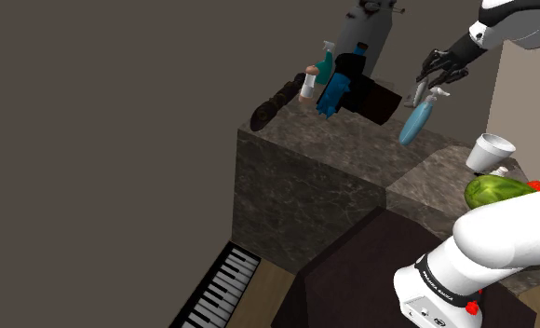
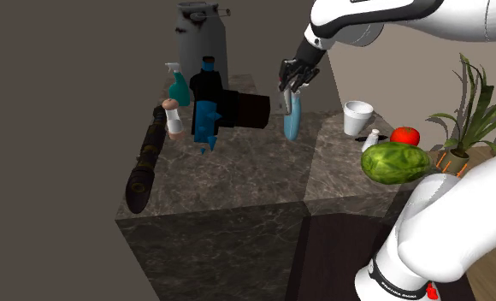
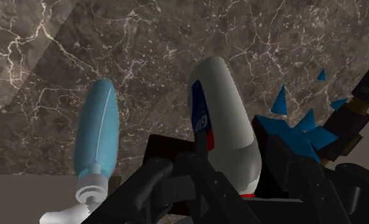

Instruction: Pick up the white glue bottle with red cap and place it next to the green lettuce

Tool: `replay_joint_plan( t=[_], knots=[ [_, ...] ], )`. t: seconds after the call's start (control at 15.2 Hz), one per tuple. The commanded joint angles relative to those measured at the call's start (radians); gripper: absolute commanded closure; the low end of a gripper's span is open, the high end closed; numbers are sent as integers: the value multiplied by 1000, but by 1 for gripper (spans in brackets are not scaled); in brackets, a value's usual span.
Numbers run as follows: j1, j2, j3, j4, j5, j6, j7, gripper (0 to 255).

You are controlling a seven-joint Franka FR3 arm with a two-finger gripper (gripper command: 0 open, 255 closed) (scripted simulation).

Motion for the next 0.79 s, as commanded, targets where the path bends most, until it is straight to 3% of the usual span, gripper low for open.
replay_joint_plan(
  t=[0.0,0.73],
  knots=[
    [-24,-61,-9,-46,-24,-14,-16,255],
    [-180,-336,-100,-188,-146,-162,-153,255]
  ],
)
